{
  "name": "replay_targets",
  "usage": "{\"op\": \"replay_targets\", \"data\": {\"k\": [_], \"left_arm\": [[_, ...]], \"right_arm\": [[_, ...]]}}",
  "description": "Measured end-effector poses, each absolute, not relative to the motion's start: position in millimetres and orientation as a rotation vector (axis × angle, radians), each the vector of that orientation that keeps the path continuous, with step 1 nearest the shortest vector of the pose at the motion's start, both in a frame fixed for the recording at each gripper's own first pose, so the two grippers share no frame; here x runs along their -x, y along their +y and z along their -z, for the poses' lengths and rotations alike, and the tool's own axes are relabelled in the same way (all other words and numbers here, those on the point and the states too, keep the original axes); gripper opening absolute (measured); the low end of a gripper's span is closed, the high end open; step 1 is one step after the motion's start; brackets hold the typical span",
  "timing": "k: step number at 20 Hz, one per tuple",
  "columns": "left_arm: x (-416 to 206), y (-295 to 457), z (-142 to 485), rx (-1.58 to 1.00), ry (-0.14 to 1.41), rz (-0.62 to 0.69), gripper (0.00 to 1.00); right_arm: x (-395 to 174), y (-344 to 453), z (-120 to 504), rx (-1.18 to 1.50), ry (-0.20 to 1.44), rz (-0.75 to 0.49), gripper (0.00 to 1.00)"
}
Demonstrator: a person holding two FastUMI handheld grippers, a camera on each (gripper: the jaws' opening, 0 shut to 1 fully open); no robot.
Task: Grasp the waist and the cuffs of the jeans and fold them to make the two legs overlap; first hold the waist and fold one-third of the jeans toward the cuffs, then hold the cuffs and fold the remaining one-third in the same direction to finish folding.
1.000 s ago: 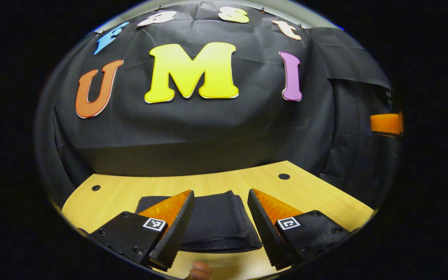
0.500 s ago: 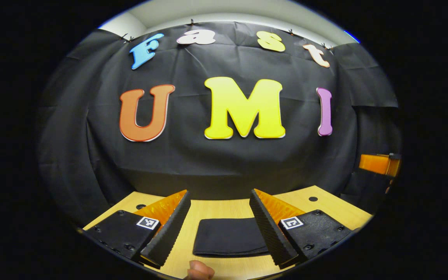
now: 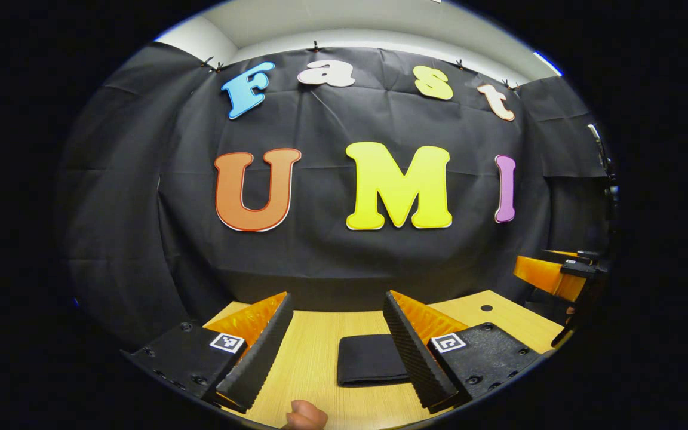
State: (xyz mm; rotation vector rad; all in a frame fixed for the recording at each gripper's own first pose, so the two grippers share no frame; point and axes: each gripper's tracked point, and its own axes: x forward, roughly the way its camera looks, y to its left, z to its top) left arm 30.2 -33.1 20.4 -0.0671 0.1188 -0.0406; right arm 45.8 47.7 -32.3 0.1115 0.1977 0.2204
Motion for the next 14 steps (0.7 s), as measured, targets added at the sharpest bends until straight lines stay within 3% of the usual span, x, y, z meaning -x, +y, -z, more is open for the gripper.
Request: {"op": "replay_targets", "data": {"k": [14], "left_arm": [[-26.8,-19.6,-14.2,0.089,0.117,0.053,0.98]], "right_arm": [[-36.1,50.9,29.0,-0.07,0.182,-0.199,1.0]]}}
